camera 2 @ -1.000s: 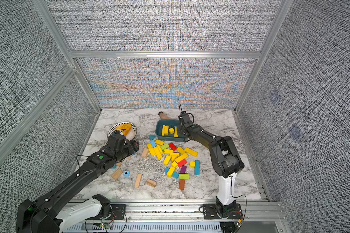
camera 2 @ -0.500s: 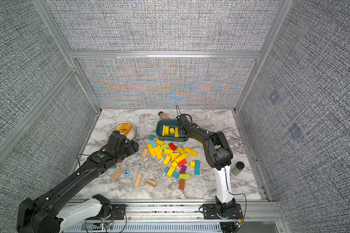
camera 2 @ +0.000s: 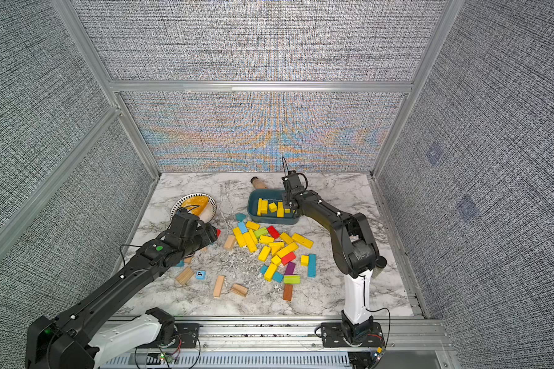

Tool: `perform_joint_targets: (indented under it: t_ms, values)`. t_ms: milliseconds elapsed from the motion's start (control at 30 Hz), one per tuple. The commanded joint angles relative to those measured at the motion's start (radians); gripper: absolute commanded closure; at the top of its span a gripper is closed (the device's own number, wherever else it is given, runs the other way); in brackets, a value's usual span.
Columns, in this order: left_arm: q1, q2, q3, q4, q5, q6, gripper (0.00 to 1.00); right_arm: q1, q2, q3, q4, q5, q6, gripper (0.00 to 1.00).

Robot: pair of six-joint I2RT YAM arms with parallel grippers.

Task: Pick out the yellow building blocks
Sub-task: Place the building block in the storage box, then pick up the building block from the center of the board.

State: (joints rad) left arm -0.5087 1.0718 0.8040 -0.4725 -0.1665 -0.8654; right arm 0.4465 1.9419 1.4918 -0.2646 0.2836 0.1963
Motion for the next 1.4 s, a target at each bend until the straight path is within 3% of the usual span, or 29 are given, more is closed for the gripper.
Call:
perform_joint_targets:
  t_ms: [0,200,433,800,1200,1367]
  values:
    - [-0.001,0.006,0.0,0.008,-0.018,0.005,0.22,0.035,-0.071,-0.046,0.006,-0.054,-0.007,0.64]
    - [-0.001,0.014,-0.013,0.023,-0.012,-0.005,0.22,0.175,-0.167,-0.184,0.021,-0.148,0.063,0.64]
    - [-0.001,0.014,-0.037,0.028,-0.008,-0.022,0.23,0.305,-0.137,-0.221,0.029,-0.216,0.129,0.64]
    - [-0.001,-0.017,-0.06,0.018,-0.018,-0.03,0.23,0.336,0.01,-0.129,0.005,-0.276,0.096,0.63]
    - [-0.001,-0.009,-0.06,0.023,-0.015,-0.028,0.23,0.353,0.083,-0.092,-0.033,-0.219,0.072,0.64]
    - [-0.001,-0.009,-0.057,0.017,-0.013,-0.03,0.23,0.357,0.095,-0.084,-0.041,-0.207,0.066,0.69]
